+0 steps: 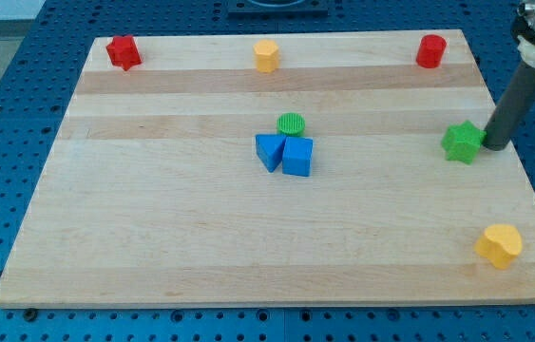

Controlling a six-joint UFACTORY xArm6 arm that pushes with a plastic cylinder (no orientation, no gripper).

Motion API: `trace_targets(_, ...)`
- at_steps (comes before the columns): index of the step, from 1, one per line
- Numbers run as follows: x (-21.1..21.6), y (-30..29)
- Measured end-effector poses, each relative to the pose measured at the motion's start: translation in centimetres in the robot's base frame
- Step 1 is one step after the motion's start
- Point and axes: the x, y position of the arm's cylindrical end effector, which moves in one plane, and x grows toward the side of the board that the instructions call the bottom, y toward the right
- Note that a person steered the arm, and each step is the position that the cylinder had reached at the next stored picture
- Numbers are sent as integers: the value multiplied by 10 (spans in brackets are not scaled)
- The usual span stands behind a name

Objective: Push green star near blue blocks

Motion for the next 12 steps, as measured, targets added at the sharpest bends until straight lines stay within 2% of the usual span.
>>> trace_targets(8,27,-90)
trace_targets(12,27,-133)
